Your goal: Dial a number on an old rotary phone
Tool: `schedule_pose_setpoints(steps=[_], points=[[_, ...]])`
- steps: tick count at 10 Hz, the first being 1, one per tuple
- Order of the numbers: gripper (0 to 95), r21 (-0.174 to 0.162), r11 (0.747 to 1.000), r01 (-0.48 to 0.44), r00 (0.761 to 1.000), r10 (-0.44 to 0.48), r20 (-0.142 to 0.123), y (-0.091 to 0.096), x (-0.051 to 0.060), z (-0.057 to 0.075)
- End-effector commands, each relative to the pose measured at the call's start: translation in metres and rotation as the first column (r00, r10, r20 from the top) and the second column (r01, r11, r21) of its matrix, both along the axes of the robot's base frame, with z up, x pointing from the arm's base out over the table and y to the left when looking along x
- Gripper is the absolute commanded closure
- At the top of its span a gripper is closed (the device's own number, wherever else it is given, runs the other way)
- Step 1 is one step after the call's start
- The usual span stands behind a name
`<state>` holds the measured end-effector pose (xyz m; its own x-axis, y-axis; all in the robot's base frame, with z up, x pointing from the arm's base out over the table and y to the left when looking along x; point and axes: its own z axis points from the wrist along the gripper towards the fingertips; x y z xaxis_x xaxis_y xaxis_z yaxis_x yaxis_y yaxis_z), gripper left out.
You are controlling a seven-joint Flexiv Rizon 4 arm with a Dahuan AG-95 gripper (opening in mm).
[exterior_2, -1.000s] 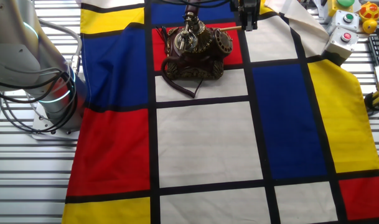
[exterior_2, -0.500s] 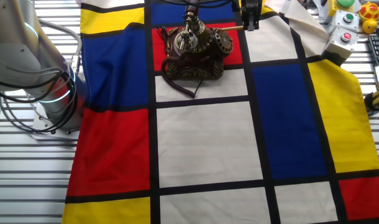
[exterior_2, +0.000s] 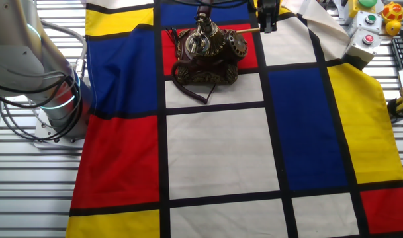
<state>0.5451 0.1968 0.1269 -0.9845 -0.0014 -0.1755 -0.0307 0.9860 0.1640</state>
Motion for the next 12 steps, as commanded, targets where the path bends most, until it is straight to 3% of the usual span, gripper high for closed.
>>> schedule_pose_setpoints(steps=[1, 3, 4, 6, 9, 12], points=[[95.0, -0.033, 0.994, -0.108, 0.994, 0.107, -0.025, -0.009, 0.002, 0.006], [95.0, -0.073, 0.961, -0.268, 0.963, 0.267, -0.020, -0.023, 0.010, 0.003], [95.0, -0.083, 0.950, -0.300, 0.954, 0.300, -0.018, -0.027, 0.012, 0.002], [95.0, -0.111, 0.907, -0.407, 0.913, 0.407, -0.018, -0.048, 0.023, -0.006], [95.0, -0.125, 0.867, -0.482, 0.875, 0.484, -0.017, -0.078, 0.035, -0.017], [95.0, -0.131, 0.843, -0.521, 0.852, 0.522, -0.029, -0.098, 0.041, -0.028]])
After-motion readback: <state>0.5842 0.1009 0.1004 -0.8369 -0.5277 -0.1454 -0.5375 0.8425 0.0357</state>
